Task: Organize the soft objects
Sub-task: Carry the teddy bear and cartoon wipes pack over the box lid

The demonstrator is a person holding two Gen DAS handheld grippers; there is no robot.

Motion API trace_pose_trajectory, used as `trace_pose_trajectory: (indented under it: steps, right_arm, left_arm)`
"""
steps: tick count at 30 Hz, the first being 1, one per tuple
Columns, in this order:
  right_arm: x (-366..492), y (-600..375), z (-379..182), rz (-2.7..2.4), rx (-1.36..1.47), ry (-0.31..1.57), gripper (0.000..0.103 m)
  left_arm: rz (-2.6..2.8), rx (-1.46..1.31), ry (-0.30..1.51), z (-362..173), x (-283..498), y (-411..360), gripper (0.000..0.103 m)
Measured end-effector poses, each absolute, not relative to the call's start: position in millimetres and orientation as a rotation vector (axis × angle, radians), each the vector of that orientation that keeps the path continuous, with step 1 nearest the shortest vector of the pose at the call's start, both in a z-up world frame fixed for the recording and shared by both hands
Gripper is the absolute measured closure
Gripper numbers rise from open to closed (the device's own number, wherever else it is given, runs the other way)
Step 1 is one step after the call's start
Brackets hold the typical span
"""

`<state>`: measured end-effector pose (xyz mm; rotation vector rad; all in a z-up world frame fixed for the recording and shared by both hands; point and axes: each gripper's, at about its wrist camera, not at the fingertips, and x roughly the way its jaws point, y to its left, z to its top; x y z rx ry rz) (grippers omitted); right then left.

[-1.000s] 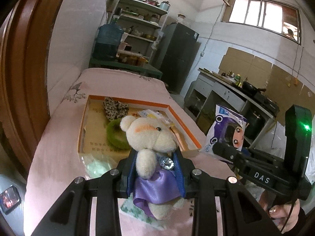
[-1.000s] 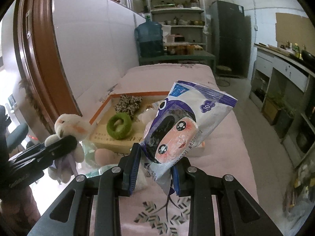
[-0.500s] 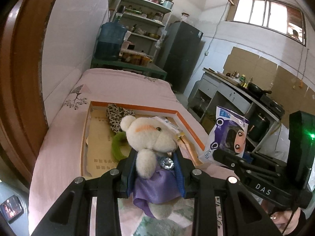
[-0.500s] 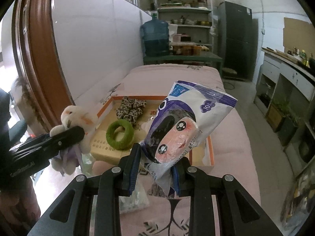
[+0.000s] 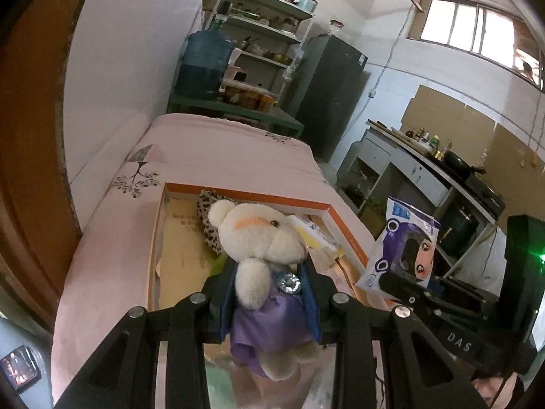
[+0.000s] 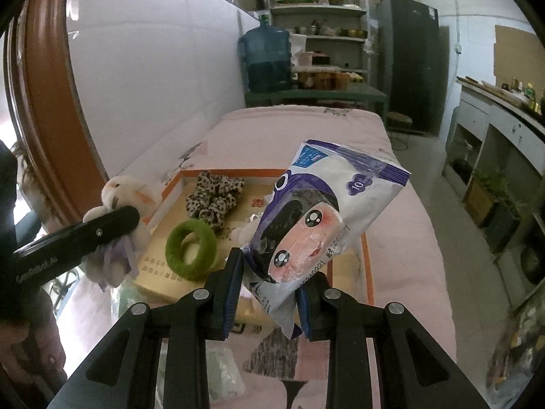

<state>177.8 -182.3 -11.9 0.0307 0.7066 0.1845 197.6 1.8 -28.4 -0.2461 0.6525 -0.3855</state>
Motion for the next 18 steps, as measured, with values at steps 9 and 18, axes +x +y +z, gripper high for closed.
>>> trace_pose_trajectory:
  steps: [9, 18]
  right_arm:
    - [210.8, -182.9, -14.3, 0.265, 0.032, 0.734, 0.074]
    - [242.2, -191.7, -24.2, 0.337, 0.056, 0.815, 0.074]
  left_arm:
    - [-0.405, -0.242, 0.685, -28.1, 234.5, -9.1, 0.069]
    - [-0.436, -0.235, 0.757, -34.5, 276.8, -26.1, 0.069]
